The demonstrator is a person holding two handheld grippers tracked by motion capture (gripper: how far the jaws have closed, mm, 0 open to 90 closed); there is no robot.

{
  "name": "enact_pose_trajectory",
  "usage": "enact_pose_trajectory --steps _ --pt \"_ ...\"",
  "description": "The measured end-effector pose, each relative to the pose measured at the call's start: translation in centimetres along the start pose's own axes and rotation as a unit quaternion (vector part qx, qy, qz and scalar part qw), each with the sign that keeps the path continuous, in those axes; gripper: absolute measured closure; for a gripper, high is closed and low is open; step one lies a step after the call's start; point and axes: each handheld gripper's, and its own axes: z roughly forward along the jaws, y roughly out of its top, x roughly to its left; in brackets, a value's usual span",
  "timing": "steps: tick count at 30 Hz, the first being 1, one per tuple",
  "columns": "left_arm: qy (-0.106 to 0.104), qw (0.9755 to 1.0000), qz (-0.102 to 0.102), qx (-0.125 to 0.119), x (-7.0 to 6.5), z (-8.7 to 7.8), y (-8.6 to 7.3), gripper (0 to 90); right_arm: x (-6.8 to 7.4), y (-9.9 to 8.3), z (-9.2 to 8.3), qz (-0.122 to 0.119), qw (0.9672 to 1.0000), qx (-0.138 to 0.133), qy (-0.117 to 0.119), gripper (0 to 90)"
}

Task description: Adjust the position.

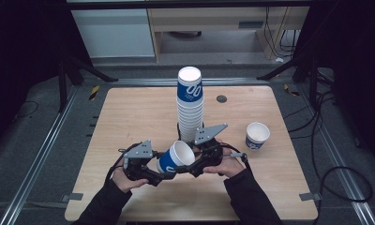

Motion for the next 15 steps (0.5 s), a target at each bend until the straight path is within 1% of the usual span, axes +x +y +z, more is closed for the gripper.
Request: enact_pose_trajectory --steps 7,11,13,15 --pt "-0.001 1.0000 -0.002 -0.004 -0.05 -0.11 0.05 25.0 0.14 0.31 -0.13 -0.007 1.0000 0.003 -0.003 16.4" --pt "0.002 1.0000 -0.001 -0.002 -0.04 -0.07 0.06 24.9 0.24 0.43 -0.19 -0.011 0.9999 0.006 -0.006 16.4" --pt "0.005 1.0000 -0.002 0.004 -0.03 -0.05 0.03 24.9 0.25 0.45 -0.27 -0.012 0.9999 0.005 -0.008 16.6" --pt "0.003 1.0000 -0.005 0.004 0.01 0.00 -0.02 24.9 0.22 0.50 -0.47 -0.011 0.9999 0.000 -0.011 16.7"
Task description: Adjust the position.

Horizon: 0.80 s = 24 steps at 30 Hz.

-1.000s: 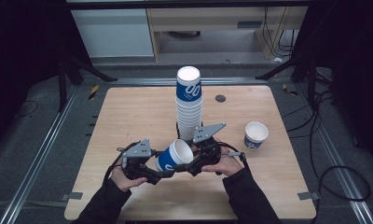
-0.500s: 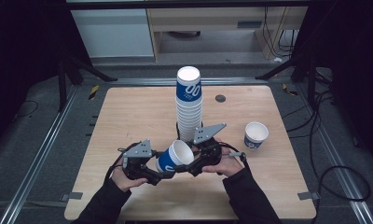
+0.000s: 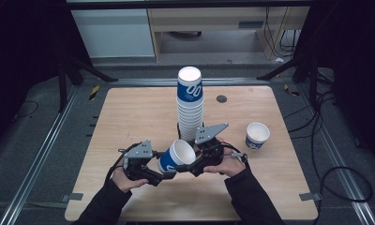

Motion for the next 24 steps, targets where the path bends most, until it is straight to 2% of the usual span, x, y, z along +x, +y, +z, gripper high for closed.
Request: enact_pose_trajectory --steps 15,20,24 --pt "0.004 0.9999 -0.011 0.012 0.4 0.1 -0.4 25.4 0.0 0.4 -2.2 -0.009 0.9996 -0.015 -0.024 16.8" --pt "0.010 0.9997 -0.016 0.014 0.6 -0.1 -0.6 25.6 0.0 0.4 -2.9 -0.009 0.9993 -0.019 -0.032 16.8" --pt "0.021 0.9993 -0.025 0.017 0.9 -0.4 -0.9 26.1 0.0 0.3 -3.5 -0.010 0.9987 -0.017 -0.047 16.8"
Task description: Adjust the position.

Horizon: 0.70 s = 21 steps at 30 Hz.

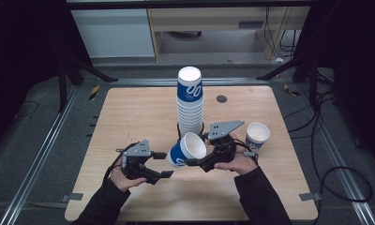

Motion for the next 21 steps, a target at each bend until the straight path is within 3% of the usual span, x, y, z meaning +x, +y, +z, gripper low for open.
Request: enact_pose_trajectory --steps 10,18,21 --pt "0.049 0.9983 -0.032 0.005 1.5 -0.9 -1.0 28.1 -0.2 -0.8 -3.0 0.003 0.9978 0.029 -0.059 16.8" --pt "0.090 0.9945 -0.054 0.000 2.3 -2.0 -1.2 28.6 -0.4 -2.3 -5.6 0.024 0.9923 0.047 -0.112 16.7" --pt "0.095 0.9934 -0.063 -0.006 2.6 -2.4 -1.4 28.7 -0.5 -3.0 -6.3 0.032 0.9892 0.055 -0.132 16.6"
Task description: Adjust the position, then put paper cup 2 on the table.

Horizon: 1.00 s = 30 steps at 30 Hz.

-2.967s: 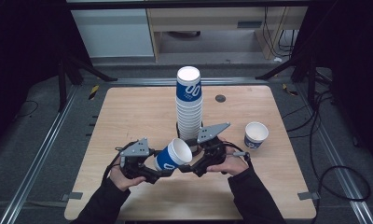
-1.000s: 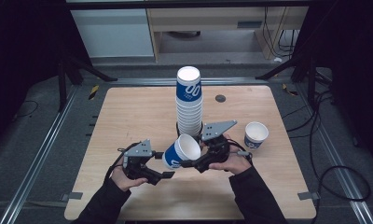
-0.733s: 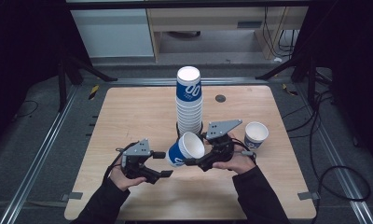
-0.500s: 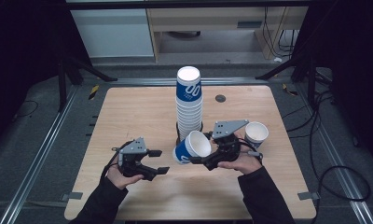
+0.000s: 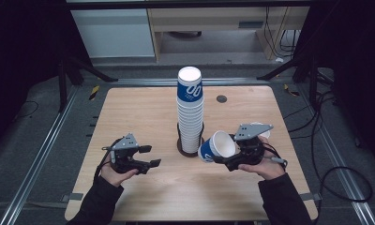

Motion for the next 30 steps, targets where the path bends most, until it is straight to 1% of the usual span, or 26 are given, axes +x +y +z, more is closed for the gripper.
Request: enact_pose_trajectory --steps 3,5,7,12,14,15,18,21,24,27,30 --pt "0.010 0.9999 -0.007 -0.001 0.3 -0.3 -0.1 28.7 -0.3 -0.7 -0.5 0.007 0.9998 0.008 -0.018 16.7" --pt "0.017 0.9998 -0.010 0.001 0.5 -0.4 -0.1 28.6 -0.4 -1.0 -0.7 0.009 0.9993 0.018 -0.031 16.6" --pt "0.027 0.9996 -0.012 0.003 0.7 -0.5 -0.2 28.6 -0.6 -1.4 -1.0 0.016 0.9987 0.025 -0.042 16.6" --pt "0.033 0.9992 -0.020 0.006 1.2 -0.6 -0.4 28.6 -1.2 -2.3 -1.9 0.031 0.9962 0.037 -0.073 16.6" --pt "0.034 0.9991 -0.024 0.007 1.4 -0.6 -0.4 28.6 -1.3 -2.6 -2.2 0.038 0.9954 0.039 -0.078 16.6" --pt "0.035 0.9991 -0.023 0.010 1.5 -0.5 -0.4 28.6 -1.4 -2.8 -2.4 0.042 0.9947 0.042 -0.084 16.6" --pt "0.042 0.9987 -0.028 0.009 1.6 -0.6 -0.4 28.6 -1.6 -3.3 -3.0 0.053 0.9925 0.053 -0.096 16.6" --pt "0.047 0.9983 -0.031 0.011 1.8 -0.6 -0.6 28.6 -1.7 -3.8 -3.6 0.057 0.9904 0.069 -0.106 16.6" --pt "0.048 0.9982 -0.031 0.014 1.9 -0.5 -0.7 28.6 -1.7 -4.3 -3.9 0.062 0.9871 0.082 -0.123 16.6" --pt "0.049 0.9982 -0.031 0.012 1.9 -0.6 -0.6 28.5 -1.8 -4.9 -3.9 0.069 0.9841 0.099 -0.130 16.5" --pt "0.049 0.9982 -0.032 0.010 1.9 -0.7 -0.6 28.6 -1.9 -5.4 -3.9 0.071 0.9803 0.120 -0.140 16.5"
